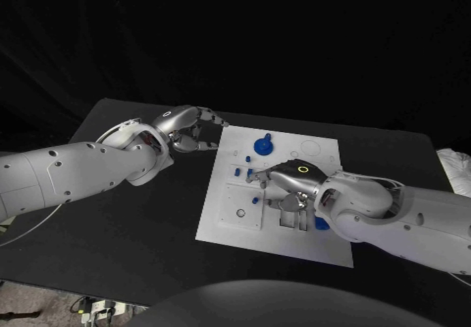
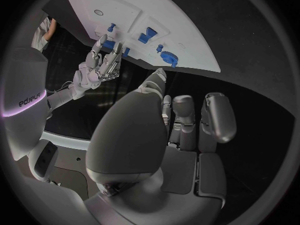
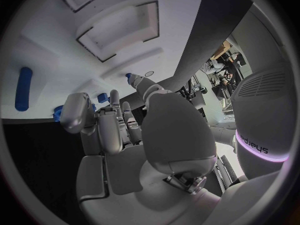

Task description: Assemble the parts on the task board

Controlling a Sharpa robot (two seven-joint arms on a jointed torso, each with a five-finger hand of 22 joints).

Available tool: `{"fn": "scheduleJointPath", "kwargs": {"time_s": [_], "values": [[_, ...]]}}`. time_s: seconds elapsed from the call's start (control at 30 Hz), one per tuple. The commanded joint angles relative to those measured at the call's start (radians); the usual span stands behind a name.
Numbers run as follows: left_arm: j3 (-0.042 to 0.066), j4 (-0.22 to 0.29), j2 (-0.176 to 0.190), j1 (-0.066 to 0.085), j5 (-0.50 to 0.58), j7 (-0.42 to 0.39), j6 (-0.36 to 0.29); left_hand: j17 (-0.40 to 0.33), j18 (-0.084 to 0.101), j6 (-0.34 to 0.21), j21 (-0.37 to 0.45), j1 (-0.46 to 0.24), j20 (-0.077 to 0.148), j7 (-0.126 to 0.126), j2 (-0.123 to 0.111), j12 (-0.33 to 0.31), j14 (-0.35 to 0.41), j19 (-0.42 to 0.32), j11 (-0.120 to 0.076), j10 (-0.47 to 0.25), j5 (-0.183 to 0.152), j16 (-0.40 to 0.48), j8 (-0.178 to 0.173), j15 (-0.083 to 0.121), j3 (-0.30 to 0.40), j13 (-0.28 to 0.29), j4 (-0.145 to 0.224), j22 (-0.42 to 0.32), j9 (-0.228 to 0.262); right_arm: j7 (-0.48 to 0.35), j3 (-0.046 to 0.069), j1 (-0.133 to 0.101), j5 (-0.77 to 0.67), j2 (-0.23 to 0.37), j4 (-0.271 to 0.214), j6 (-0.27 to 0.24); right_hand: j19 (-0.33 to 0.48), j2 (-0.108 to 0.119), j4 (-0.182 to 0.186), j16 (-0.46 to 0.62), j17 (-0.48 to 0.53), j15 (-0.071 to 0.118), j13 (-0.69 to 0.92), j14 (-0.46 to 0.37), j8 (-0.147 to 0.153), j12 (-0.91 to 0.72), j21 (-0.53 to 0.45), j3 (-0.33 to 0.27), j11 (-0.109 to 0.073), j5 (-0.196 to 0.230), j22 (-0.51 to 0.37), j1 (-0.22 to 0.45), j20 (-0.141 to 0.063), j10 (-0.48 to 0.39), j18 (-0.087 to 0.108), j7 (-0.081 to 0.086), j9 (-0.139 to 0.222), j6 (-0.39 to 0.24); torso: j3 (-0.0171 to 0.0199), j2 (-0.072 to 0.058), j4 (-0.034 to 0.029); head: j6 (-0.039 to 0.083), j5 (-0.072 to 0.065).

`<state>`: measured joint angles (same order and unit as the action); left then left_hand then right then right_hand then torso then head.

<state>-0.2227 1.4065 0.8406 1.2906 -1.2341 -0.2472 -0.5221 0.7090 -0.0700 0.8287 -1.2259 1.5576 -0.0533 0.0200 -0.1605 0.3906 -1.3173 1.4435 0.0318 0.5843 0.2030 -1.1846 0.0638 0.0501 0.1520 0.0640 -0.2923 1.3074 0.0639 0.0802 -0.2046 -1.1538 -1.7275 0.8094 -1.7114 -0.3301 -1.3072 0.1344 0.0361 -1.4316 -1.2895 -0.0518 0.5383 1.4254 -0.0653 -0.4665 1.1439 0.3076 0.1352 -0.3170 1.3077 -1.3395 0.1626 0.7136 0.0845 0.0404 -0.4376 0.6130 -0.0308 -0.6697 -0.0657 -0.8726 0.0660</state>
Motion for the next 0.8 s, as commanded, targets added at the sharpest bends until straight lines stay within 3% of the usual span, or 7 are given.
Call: {"fn": "scheduleJointPath", "kwargs": {"time_s": [0.03,0.13,0.3,0.43,0.57,0.67,0.8], "values": [[0.001,0.005,0.001,0.0,-0.003,-0.004,0.0,-0.001,-0.001,0.002,0.006,-0.004,-0.005,-0.007,0.009,-0.002,0.005,-0.006,0.004,-0.002,-0.003,0.006,-0.001,0.001,0.005,0.001,-0.002,0.168,0.0,-0.066,0.003,-0.019,0.052,0.041,-0.022,-0.131,0.002,-0.007,0.008,-0.005,-0.006,-0.009,0.001,0.001,-0.011,-0.015,0.004,-0.017,0.001,0.006,0.135,0.007,0.002,-0.011,0.012,0.012,0.01,0.019,0.0003,-0.001,-0.0003,0.0,-0.007],[0.001,0.009,0.006,0.0,-0.003,-0.009,-0.008,-0.001,-0.002,0.003,0.007,-0.004,-0.005,-0.007,0.009,-0.002,0.005,-0.006,0.004,-0.002,-0.003,0.006,-0.001,0.001,0.005,0.001,-0.002,0.168,0.0,-0.076,0.003,-0.048,0.088,0.09,-0.041,-0.154,-0.005,-0.014,0.022,-0.012,-0.012,-0.011,0.001,0.006,-0.031,-0.03,0.012,-0.032,0.002,0.004,0.137,0.014,0.004,-0.018,0.01,0.035,0.018,0.067,0.0003,-0.001,0.001,0.0,-0.013],[0.001,0.017,0.012,0.0,-0.001,-0.014,-0.02,0.002,-0.001,0.017,0.006,-0.004,-0.006,-0.009,0.011,-0.001,0.005,-0.005,0.005,0.0,-0.002,0.004,0.001,0.0,0.006,0.001,-0.002,0.168,0.002,-0.081,0.003,-0.088,0.141,0.172,-0.054,-0.175,-0.013,-0.023,0.065,-0.02,-0.017,-0.011,-0.006,0.01,-0.052,-0.05,0.023,-0.069,0.003,0.038,0.141,0.051,0.006,-0.042,0.008,0.051,0.035,0.135,-0.0013,0.0,-0.0004,0.0,-0.025],[0.001,0.021,0.014,0.0,0.004,-0.018,-0.034,0.004,-0.001,0.024,0.005,-0.005,-0.008,-0.014,0.016,0.001,0.003,-0.005,0.008,0.004,0.005,0.003,0.003,-0.002,0.009,0.001,-0.002,0.169,0.003,-0.084,0.003,-0.099,0.177,0.218,-0.049,-0.176,0.003,-0.024,0.12,-0.014,0.002,-0.021,-0.035,-0.004,-0.037,-0.017,0.002,-0.111,0.016,0.087,0.135,0.104,0.012,-0.112,0.011,0.046,0.055,0.128,0.0,-0.002,-0.0005,0.0,-0.028],[0.001,0.018,0.013,0.0,0.013,-0.022,-0.036,0.007,-0.001,0.027,0.005,-0.006,-0.009,-0.017,0.021,0.002,0.002,-0.004,0.01,0.005,0.011,0.002,0.003,-0.004,0.012,0.001,-0.002,0.169,0.003,-0.073,0.002,-0.099,0.191,0.251,-0.039,-0.155,0.043,0.018,0.227,-0.005,0.035,-0.032,-0.098,-0.036,-0.005,0.037,-0.045,-0.173,0.039,0.146,0.124,0.066,0.023,-0.2,0.02,0.034,0.09,0.101,0.0016,-0.001,-0.0013,0.0,-0.032],[0.001,0.017,0.013,-0.001,0.016,-0.024,-0.036,0.008,-0.001,0.027,0.005,-0.007,-0.009,-0.018,0.022,0.002,0.002,-0.004,0.011,0.005,0.011,0.001,0.003,-0.004,0.012,0.001,-0.002,0.169,0.003,-0.061,0.001,-0.094,0.186,0.266,-0.027,-0.126,0.048,0.015,0.252,-0.007,0.041,-0.032,-0.12,-0.041,-0.006,0.037,-0.051,-0.177,0.041,0.123,0.122,0.025,0.026,-0.203,0.022,0.037,0.1,0.109,0.0002,0.0,0.0,0.0,-0.036],[0.001,0.016,0.011,-0.001,0.018,-0.025,-0.036,0.009,-0.001,0.027,0.006,-0.007,-0.01,-0.019,0.023,0.002,0.001,-0.005,0.012,0.006,0.013,0.001,0.003,-0.004,0.013,0.001,-0.002,0.169,0.003,-0.05,0.001,-0.078,0.177,0.263,-0.003,-0.093,0.05,-0.008,0.227,-0.008,0.048,-0.029,-0.142,-0.046,-0.02,0.024,-0.051,-0.161,0.037,0.016,0.122,-0.027,0.024,-0.186,0.023,0.056,0.101,0.147,-0.0001,0.001,-0.0016,0.0,-0.041]]}}
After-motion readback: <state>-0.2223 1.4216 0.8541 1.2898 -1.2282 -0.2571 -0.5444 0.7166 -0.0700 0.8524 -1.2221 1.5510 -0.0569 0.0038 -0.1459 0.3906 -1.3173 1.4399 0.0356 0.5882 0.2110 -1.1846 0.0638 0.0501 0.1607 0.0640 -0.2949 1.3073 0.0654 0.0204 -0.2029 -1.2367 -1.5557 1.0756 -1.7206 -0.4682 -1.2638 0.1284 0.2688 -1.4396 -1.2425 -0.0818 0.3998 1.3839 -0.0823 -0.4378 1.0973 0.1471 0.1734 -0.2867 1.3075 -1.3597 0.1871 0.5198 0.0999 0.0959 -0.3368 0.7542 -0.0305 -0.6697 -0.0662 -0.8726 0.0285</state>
